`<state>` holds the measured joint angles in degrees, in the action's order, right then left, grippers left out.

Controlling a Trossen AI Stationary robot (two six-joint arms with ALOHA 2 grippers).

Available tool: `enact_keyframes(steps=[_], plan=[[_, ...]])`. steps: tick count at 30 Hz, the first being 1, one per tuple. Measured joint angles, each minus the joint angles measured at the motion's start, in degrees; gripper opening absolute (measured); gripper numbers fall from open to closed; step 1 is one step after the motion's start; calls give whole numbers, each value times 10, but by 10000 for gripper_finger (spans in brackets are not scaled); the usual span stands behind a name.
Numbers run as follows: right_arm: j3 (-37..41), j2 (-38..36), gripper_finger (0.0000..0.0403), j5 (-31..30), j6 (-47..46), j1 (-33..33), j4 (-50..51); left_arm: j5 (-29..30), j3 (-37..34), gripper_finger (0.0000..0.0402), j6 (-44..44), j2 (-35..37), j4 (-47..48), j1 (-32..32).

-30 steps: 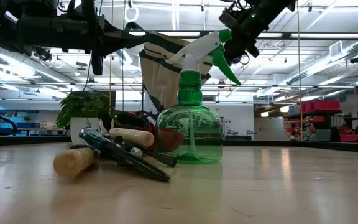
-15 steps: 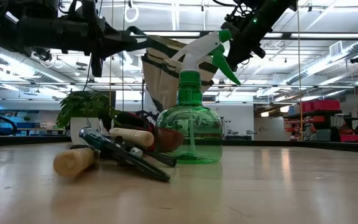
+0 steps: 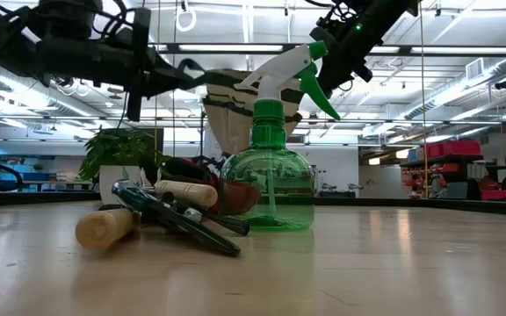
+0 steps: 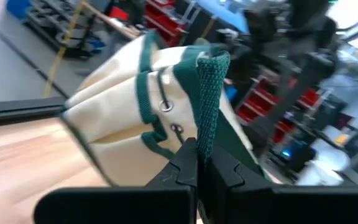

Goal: Pick & Place Garden tools in Gardening bag
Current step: Prepare the white gardening bag on the table

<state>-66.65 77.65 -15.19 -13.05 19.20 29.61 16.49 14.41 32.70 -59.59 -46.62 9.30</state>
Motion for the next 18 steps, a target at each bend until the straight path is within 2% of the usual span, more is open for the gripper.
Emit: enact_keyframes(steps=[10,18], plan=[[0,0,2,7,0,1,-3,-74,0,9,25,0,5,72],[1,26,2,7,-3,15,-4,-93,0,9,28,0,18,100]])
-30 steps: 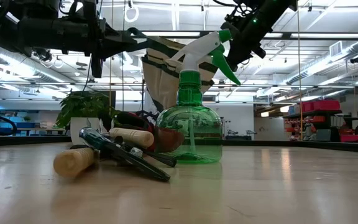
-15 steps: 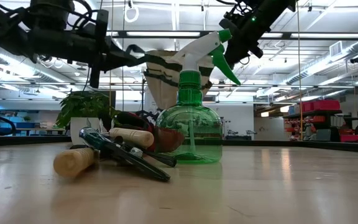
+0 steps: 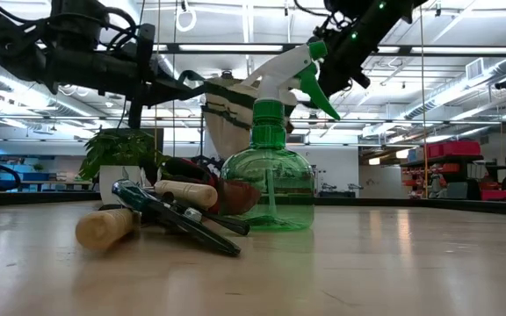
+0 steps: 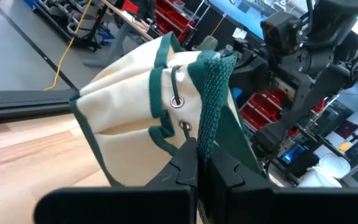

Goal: Pick & Place Garden tools in Gardening bag
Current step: Prepare the white gardening bag on the table

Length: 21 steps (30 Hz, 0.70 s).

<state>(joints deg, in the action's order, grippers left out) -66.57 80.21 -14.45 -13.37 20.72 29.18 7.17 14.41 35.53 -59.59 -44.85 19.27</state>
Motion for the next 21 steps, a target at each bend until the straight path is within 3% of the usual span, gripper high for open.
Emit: enact_keyframes(steps=[13,21], plan=[[0,29,2,22,4,32,-24,-2,0,8,-1,0,30,47],[0,31,2,40,6,50,-32,-59,56,8,-4,0,94,101]])
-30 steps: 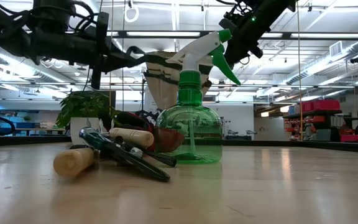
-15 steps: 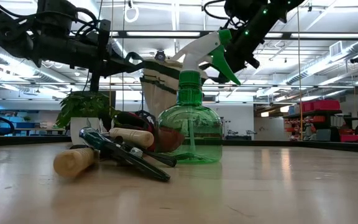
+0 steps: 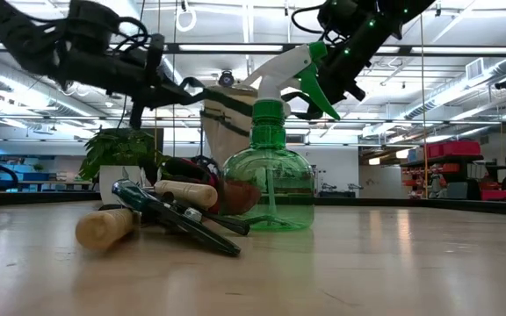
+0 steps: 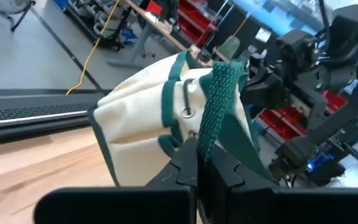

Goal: Pick & Place Garden tools in Gardening bag
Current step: Prepare the white gardening bag on the table

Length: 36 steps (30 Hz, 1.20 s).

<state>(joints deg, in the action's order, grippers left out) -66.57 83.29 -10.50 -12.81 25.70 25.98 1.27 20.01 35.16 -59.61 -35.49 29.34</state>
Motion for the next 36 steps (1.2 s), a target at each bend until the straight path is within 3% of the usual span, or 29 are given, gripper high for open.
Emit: enact_keyframes(steps=[7,14,36], plan=[[0,0,2,9,0,4,0,-12,88,8,-55,0,157,27],[0,0,2,10,6,8,0,-12,96,8,-59,0,213,55],[-1,61,2,46,2,26,-10,-28,96,8,-54,-106,181,66]])
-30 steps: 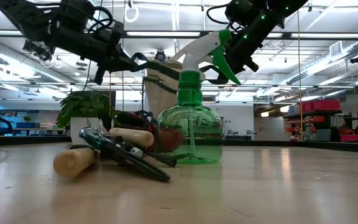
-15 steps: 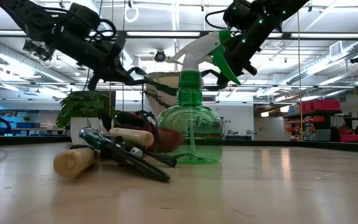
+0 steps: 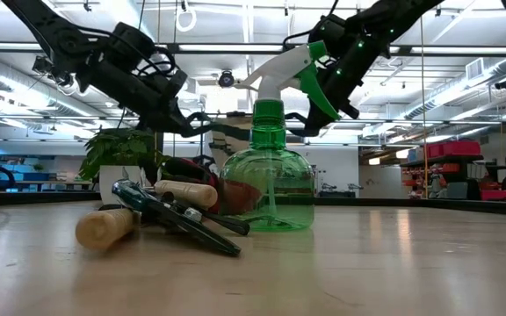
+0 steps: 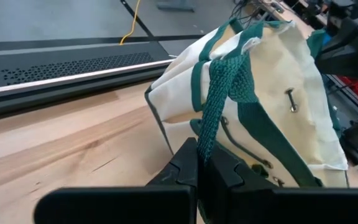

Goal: Pick & Place Garden tools in Gardening bag
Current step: Prepare the white gardening bag on the table

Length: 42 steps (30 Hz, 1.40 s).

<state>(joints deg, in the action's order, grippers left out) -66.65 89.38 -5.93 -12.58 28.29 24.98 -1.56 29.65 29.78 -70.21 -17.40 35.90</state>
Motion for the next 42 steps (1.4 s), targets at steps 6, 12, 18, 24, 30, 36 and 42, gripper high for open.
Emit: enact_keyframes(steps=[6,12,18,24,30,36,42], plan=[[0,0,2,11,-3,6,-3,10,0,18,0,0,1,0],[0,0,2,11,-4,6,-7,12,0,23,0,0,1,0],[0,2,2,11,-4,6,-16,12,0,11,0,0,2,0],[1,18,2,18,-4,6,-19,15,0,43,-3,0,2,0],[1,39,2,20,0,6,-31,26,0,68,-4,0,3,0],[1,39,2,22,0,7,-35,45,0,83,-5,0,5,0],[1,39,2,24,0,10,-35,47,0,87,-4,0,-2,0]])
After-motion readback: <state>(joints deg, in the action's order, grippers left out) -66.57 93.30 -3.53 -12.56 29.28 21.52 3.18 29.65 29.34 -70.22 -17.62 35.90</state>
